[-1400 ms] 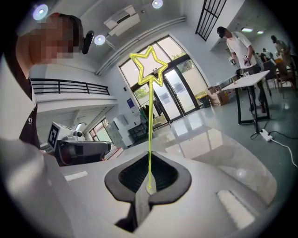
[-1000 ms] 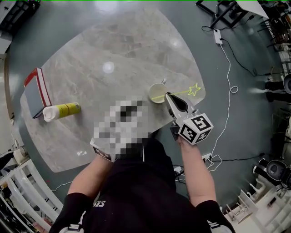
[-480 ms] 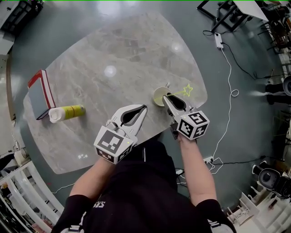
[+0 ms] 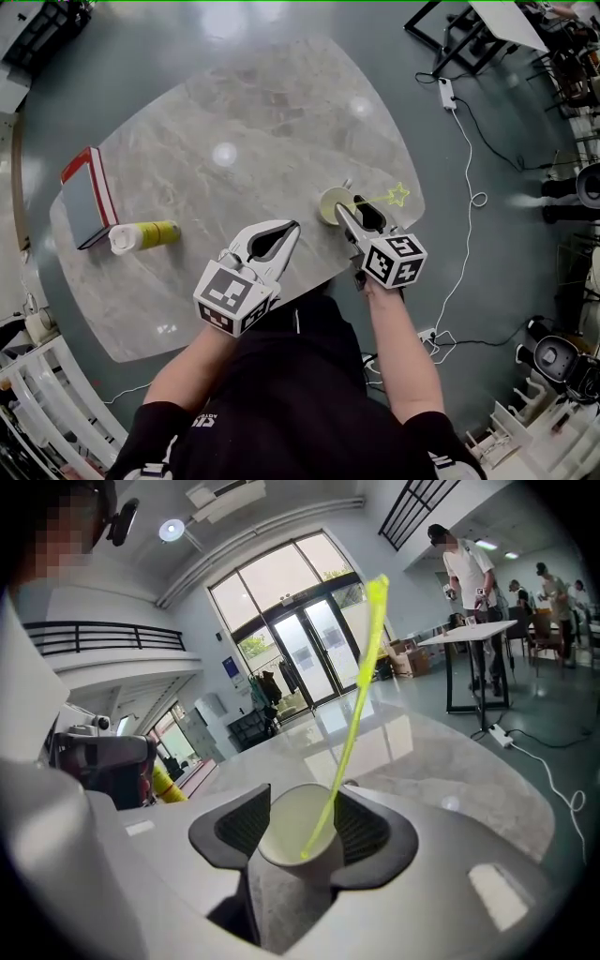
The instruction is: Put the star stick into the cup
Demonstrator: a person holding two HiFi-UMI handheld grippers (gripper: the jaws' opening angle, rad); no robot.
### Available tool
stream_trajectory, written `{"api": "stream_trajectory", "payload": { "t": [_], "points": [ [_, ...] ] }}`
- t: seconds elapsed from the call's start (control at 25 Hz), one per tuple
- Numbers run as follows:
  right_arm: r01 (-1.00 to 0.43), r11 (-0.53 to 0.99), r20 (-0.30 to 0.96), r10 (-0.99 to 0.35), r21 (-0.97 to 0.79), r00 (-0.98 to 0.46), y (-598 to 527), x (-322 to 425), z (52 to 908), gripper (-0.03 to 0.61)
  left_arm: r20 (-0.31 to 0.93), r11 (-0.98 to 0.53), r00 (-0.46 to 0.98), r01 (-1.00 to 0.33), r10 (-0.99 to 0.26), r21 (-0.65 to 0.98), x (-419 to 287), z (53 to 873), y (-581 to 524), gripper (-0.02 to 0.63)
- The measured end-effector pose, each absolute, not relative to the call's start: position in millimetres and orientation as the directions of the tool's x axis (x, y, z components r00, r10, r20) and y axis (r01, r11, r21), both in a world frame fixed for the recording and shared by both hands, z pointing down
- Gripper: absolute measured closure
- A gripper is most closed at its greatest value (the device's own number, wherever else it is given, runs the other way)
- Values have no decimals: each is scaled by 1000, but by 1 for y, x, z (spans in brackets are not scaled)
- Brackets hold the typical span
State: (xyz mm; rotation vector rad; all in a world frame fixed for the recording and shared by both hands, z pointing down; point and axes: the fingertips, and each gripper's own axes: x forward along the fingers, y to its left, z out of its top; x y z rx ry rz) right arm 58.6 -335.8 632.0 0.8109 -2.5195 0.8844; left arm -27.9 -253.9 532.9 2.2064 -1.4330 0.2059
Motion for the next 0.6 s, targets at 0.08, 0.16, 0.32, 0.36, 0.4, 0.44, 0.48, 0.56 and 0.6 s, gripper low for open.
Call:
{"api": "stream_trajectory", "payload": {
  "t": [0.08,0.16,0.32,0.36,0.4,0.44,0.48,0.56,0.6],
  "points": [
    [-635,633,504,-409,-443,-760,-336,61,633,322,378,-322,436,-888,-817,328,-29,532,-254,612],
    [-651,622,519,-418,-435,-746,-337,66,634,294,371,-322,438,-886,-819,334,-30,529,-255,612],
    [-683,587,551,-427,-434,-717,-335,78,639,288,360,-328,447,-879,-819,347,-32,523,-254,612],
    [-694,571,561,-430,-438,-707,-334,83,641,287,356,-329,450,-877,-819,351,-33,521,-253,612],
    [-705,552,569,-434,-445,-698,-332,89,643,285,351,-331,453,-874,-820,354,-33,518,-252,612],
    [-715,531,576,-437,-455,-691,-331,95,644,285,344,-334,455,-872,-821,356,-33,514,-251,612],
    [-723,511,581,-441,-465,-685,-329,101,645,285,336,-338,457,-871,-824,357,-33,510,-250,612],
    [-736,481,586,-450,-477,-674,-324,112,643,285,319,-343,460,-868,-829,359,-34,502,-248,612],
    [-741,472,589,-455,-477,-669,-321,117,641,286,313,-345,460,-867,-831,360,-35,498,-247,612]
  ]
}}
